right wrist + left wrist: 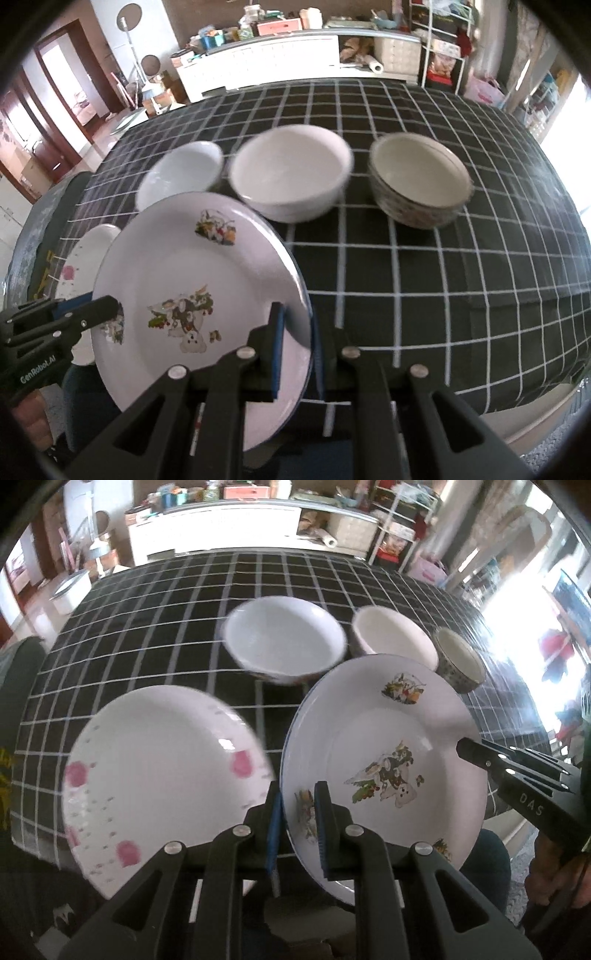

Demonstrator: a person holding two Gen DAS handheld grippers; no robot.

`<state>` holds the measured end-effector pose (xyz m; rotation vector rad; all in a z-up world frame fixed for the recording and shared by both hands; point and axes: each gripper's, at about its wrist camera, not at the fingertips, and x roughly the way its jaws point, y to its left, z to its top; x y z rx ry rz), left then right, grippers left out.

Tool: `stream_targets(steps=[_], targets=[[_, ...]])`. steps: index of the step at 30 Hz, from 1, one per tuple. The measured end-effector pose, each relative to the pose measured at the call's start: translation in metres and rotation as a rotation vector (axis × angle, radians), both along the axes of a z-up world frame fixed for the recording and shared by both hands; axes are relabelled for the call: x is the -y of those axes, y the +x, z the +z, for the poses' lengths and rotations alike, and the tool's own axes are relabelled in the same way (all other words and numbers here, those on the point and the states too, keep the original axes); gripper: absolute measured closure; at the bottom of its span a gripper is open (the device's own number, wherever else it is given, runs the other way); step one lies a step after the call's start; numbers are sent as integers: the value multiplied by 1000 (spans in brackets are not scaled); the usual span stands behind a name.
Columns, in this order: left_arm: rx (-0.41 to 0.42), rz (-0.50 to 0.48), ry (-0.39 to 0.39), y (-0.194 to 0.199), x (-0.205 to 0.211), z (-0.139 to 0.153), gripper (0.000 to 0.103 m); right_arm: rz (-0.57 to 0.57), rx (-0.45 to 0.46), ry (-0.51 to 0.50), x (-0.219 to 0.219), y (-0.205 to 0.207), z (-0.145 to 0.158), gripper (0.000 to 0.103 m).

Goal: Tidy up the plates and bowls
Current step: 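Lift the cartoon-print plate and carry it toward the stacked plates, then lower the cartoon-print plate onto the pink-blossom plate and release it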

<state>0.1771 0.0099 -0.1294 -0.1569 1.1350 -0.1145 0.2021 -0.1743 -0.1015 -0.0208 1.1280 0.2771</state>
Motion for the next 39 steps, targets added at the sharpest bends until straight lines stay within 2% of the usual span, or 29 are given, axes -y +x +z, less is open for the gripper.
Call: stream_targets(steps=[9, 21, 28, 39], targets=[[17, 138, -3, -25, -73, 13, 87, 130, 20, 0, -68, 2, 4, 85], [-14, 247, 5, -33, -140, -2, 87, 228, -29, -26, -141, 5, -18, 85], [-29, 275, 5, -35, -154, -8, 87, 260, -36, -55, -162, 5, -26, 85], [-49, 296, 20, -31, -155, -17, 87, 271, -51, -74, -165, 4, -33, 85]])
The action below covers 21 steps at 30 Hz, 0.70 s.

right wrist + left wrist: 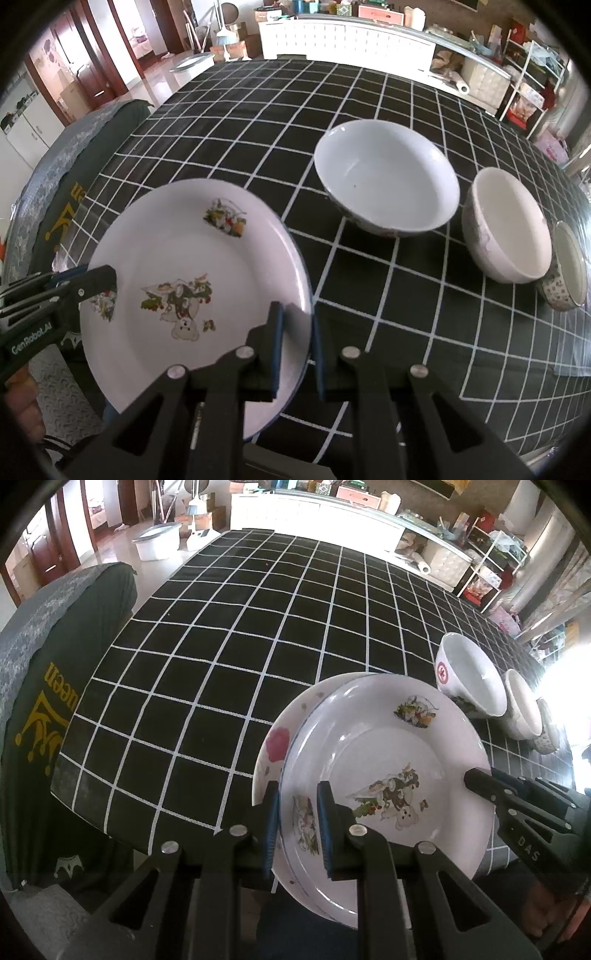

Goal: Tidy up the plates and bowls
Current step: 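Lower the cartoon-print plate onto the pink-blossom plate and release it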

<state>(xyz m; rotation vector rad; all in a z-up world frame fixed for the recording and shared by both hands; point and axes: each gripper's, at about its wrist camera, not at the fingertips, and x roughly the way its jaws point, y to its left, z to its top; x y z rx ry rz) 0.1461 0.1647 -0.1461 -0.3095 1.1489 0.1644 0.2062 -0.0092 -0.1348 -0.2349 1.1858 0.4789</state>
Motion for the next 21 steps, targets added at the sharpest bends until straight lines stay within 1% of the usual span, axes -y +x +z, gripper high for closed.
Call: stream_targets(steps=[14, 21], targets=[[-4, 8, 5, 3, -2, -4, 87, 3, -17, -8, -4, 3, -7, 84], [2, 18, -17, 2, -4, -5, 87, 9, -13, 2, -2, 3, -8, 84]])
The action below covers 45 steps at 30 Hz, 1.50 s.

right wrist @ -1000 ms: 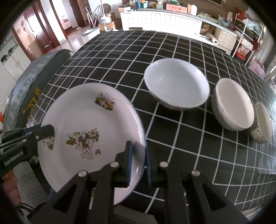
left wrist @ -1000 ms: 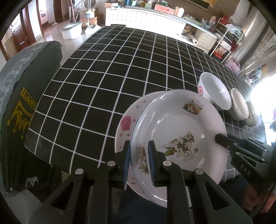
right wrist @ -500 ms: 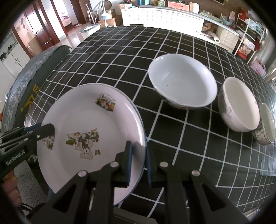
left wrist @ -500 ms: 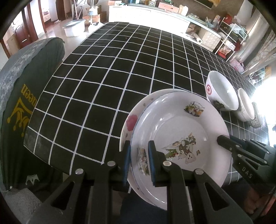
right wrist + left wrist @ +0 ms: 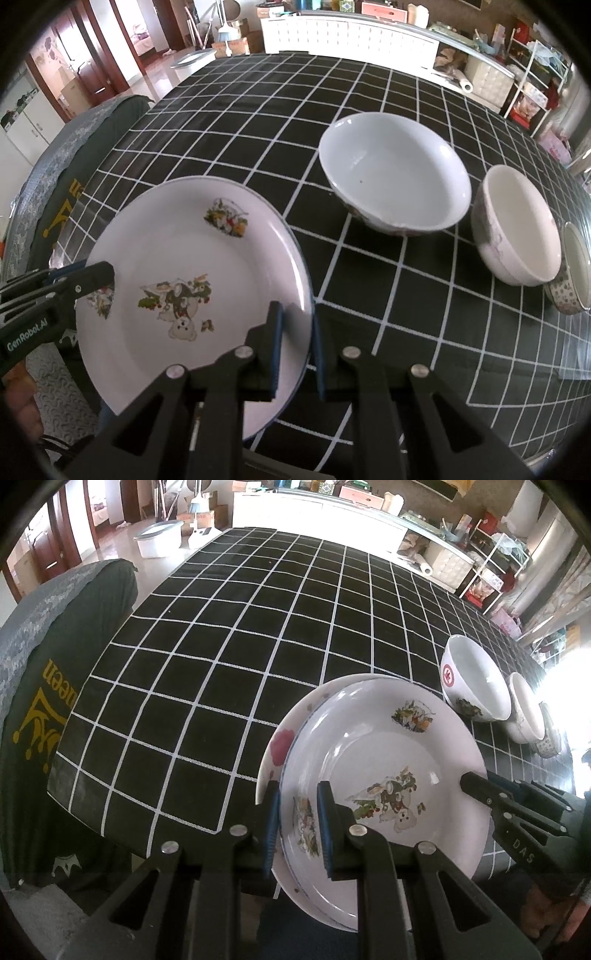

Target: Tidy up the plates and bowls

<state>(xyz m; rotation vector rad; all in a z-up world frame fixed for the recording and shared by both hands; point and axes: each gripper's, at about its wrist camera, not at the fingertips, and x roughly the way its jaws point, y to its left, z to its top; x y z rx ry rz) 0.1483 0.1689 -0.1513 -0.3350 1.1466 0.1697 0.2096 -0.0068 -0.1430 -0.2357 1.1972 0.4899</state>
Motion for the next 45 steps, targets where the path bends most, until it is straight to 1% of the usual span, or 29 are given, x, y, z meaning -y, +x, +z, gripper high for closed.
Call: stream_targets(steps=[2, 5, 9, 13, 24, 29, 34, 36, 40, 45], targets=[[1, 6, 3, -2, -1, 1, 87, 1, -9, 11, 2, -1, 1, 84], [16, 13, 33, -7, 0, 9, 87, 1, -3, 13, 7, -5, 5, 84], [38, 18, 36, -12, 0, 21, 87, -13, 1, 22, 12, -8, 11, 84], [61, 0, 39, -13, 9, 34, 87, -27, 21, 36, 21, -11, 24, 84], [169, -130, 70, -9, 69, 88, 87, -71, 151, 80, 60, -26, 85, 84], [206, -190, 73, -4, 95, 108, 87, -82, 183, 108, 76, -27, 102, 84], [223, -230, 83, 10, 111, 123, 87, -83, 199, 105, 85, -19, 114, 84], [229, -231, 95, 15, 113, 125, 85, -89, 195, 116, 88, -12, 118, 84], [230, -261, 134, 32, 120, 127, 85, -97, 195, 114, 91, 0, 118, 84], [215, -290, 170, 57, 124, 115, 85, -83, 175, 121, 87, 19, 108, 84]])
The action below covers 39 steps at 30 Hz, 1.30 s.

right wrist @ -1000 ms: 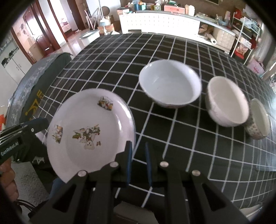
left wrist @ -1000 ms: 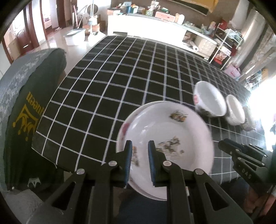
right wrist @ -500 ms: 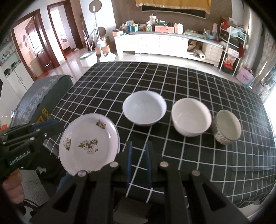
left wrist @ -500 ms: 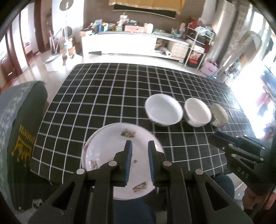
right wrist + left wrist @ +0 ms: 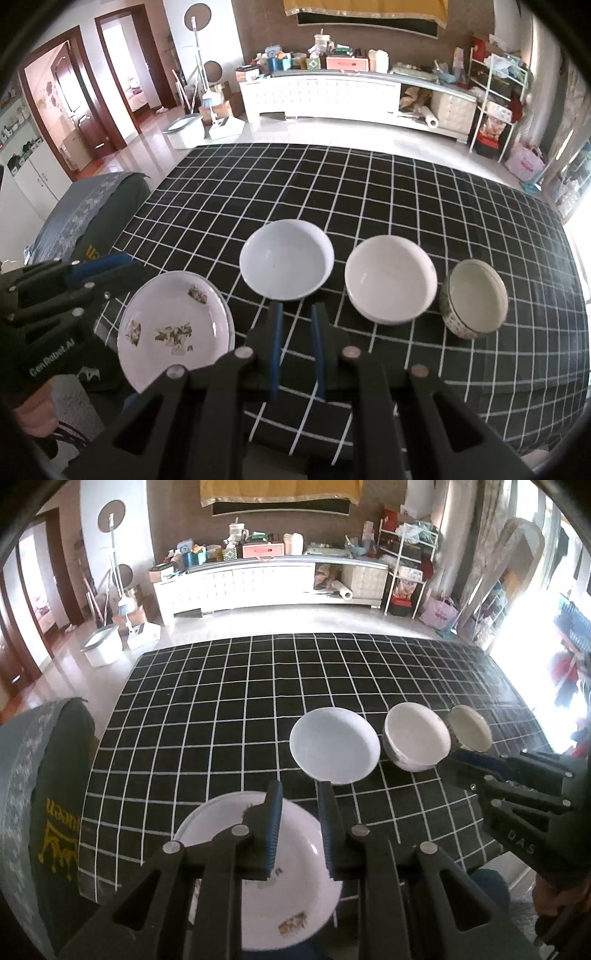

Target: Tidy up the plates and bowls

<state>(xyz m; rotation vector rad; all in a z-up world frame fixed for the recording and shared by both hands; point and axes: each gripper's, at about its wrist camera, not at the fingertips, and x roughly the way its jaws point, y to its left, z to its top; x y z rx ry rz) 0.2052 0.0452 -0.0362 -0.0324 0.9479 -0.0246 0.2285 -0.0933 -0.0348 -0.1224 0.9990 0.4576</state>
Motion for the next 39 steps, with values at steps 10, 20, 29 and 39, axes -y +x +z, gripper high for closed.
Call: stream_targets(steps=[10, 20, 29, 39], targets=[[-32, -15, -92, 43, -13, -34, 85, 5, -41, 17, 0, 36, -32, 79], [-110, -48, -101, 86, -16, -74, 84, 60, -31, -24, -7, 73, -57, 66], [-148, -62, -97, 112, -12, -99, 83, 110, -44, -69, -18, 95, -78, 66], [-185, -42, -89, 127, -13, -113, 90, 83, -88, -67, -20, 105, -93, 76]])
